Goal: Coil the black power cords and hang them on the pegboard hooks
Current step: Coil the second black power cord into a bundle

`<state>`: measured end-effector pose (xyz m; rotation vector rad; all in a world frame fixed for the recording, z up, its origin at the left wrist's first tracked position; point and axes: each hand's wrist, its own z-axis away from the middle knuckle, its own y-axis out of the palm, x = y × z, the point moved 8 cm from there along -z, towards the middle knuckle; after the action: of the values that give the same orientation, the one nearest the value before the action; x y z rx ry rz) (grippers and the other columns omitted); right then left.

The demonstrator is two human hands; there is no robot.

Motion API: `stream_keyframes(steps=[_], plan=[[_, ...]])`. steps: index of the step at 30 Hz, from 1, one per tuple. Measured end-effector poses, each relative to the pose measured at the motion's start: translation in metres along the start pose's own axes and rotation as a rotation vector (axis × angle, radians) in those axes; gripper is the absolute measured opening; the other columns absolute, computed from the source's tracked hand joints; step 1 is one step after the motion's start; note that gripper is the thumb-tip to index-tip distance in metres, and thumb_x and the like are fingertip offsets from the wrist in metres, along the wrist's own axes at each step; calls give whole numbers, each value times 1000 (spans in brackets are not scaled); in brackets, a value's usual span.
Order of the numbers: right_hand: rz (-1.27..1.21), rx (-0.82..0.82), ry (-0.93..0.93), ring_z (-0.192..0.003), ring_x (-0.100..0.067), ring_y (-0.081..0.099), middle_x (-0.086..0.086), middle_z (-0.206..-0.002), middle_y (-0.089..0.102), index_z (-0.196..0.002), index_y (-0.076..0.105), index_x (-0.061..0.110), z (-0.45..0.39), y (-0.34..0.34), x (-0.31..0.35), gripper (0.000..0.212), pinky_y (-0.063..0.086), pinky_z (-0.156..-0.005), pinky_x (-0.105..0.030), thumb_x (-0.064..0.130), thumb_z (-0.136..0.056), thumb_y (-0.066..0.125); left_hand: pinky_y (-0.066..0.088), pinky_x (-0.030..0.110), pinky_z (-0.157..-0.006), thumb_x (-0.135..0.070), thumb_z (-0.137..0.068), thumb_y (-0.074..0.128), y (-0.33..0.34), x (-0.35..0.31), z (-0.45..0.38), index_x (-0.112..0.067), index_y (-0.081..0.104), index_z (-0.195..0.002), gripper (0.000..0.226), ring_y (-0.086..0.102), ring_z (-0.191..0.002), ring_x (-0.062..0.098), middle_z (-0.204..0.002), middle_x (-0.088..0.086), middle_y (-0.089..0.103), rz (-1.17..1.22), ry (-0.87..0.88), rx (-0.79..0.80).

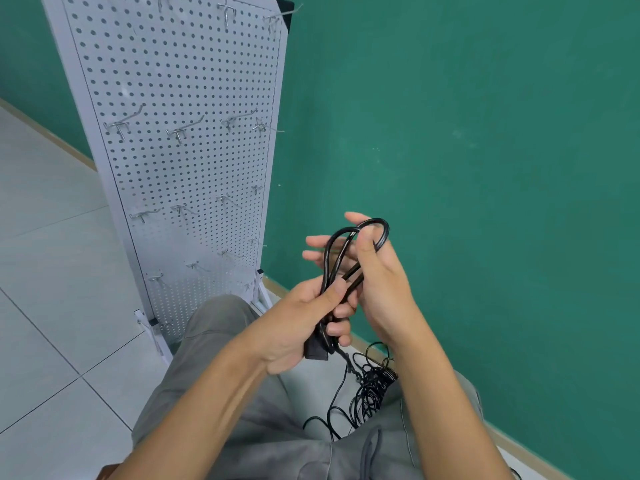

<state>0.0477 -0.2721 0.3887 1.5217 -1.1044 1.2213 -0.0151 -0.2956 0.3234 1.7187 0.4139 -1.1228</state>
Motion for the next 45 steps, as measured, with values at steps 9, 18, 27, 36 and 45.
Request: stream_keyframes(steps=[9, 18, 27, 36, 45], plan=[[166, 141, -12, -115, -28, 69, -7, -129, 70, -139, 52, 5, -16, -20, 10, 38, 52, -105, -48, 4, -101, 58, 54, 29, -58, -40, -105, 46, -1, -1, 6, -12, 47, -91, 31, 43, -45, 12, -55, -6, 34, -14, -36, 40], [1283, 21, -168, -96, -29, 69, -8, -94, 75, -130, 55, 16, -18, -25, 24, 30, 53, -86, -45, 33, -107, 43, 52, 33, -59, -31, -96, 65, -15, -14, 6, -8, 52, -88, 27, 42, -45, 18, -55, 4, 41, -253, 48, -98], [324, 82, -1, -98, -25, 75, -12, -110, 76, -111, 63, 0, -17, -20, 9, 24, 59, -92, -39, 15, -109, 44, 49, 27, -54, -36, -101, 59, -10, -8, 6, -13, 51, -88, 27, 37, -45, 11, -58, -1, 35, -200, 31, -47], [-107, 137, 147, -112, -39, 70, -21, -119, 72, -126, 57, -1, -14, -11, -8, 37, 59, -92, -47, 25, -111, 34, 47, 24, -55, -40, -105, 43, 5, 1, 8, -15, 44, -89, 30, 32, -45, 10, -58, -4, 29, -105, -75, 68], [40, -137, 86, -51, -22, 53, -3, -65, 53, -86, 45, 13, -32, -20, -2, 37, 53, -53, -32, 38, -111, 36, 50, 28, -66, -30, -107, 45, 0, 5, 3, -8, 51, -101, 24, 37, -49, 11, -62, -3, 35, -57, -30, 62]])
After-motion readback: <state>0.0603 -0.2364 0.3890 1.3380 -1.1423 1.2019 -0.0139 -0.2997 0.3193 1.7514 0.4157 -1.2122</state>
